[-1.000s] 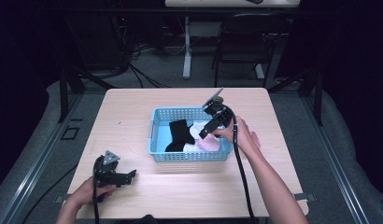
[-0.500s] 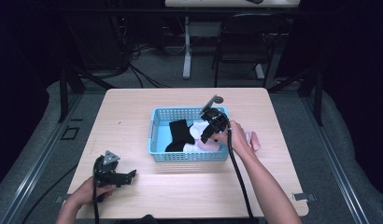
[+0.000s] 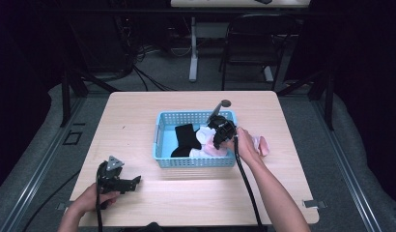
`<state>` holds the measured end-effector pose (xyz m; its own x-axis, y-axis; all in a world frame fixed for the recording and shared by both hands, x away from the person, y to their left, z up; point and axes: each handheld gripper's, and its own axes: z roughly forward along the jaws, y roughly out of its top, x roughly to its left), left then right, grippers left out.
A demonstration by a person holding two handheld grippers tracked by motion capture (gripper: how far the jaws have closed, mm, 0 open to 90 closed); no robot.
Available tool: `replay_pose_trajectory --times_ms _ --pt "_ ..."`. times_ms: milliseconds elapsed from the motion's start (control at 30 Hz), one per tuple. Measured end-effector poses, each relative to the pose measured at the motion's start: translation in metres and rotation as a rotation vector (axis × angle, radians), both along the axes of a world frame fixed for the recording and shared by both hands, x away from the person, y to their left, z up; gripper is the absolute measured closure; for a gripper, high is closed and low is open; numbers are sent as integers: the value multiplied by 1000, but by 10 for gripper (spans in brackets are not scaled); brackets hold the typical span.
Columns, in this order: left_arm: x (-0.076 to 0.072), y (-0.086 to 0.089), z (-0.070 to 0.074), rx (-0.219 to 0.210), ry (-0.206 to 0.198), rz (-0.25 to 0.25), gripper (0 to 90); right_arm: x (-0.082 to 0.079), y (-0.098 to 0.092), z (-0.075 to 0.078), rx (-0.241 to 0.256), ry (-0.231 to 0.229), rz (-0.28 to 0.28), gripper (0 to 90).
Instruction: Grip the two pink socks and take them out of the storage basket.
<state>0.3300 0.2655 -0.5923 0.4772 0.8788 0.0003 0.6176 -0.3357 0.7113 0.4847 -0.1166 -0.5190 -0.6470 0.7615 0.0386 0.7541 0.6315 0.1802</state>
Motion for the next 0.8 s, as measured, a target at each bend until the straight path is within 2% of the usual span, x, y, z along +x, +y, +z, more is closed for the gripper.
replay_pose_trajectory --times_ms 167,233,533,800 --pt "0 0 0 0 0 0 0 -3 -3 6 24 -11 -7 847" --pt "0 0 0 0 0 0 0 -3 -5 11 17 2 11 853" --pt "0 0 0 0 0 0 0 -8 -9 34 79 -22 17 858" --pt "0 0 0 0 0 -1 0 -13 -10 58 108 -42 32 858"
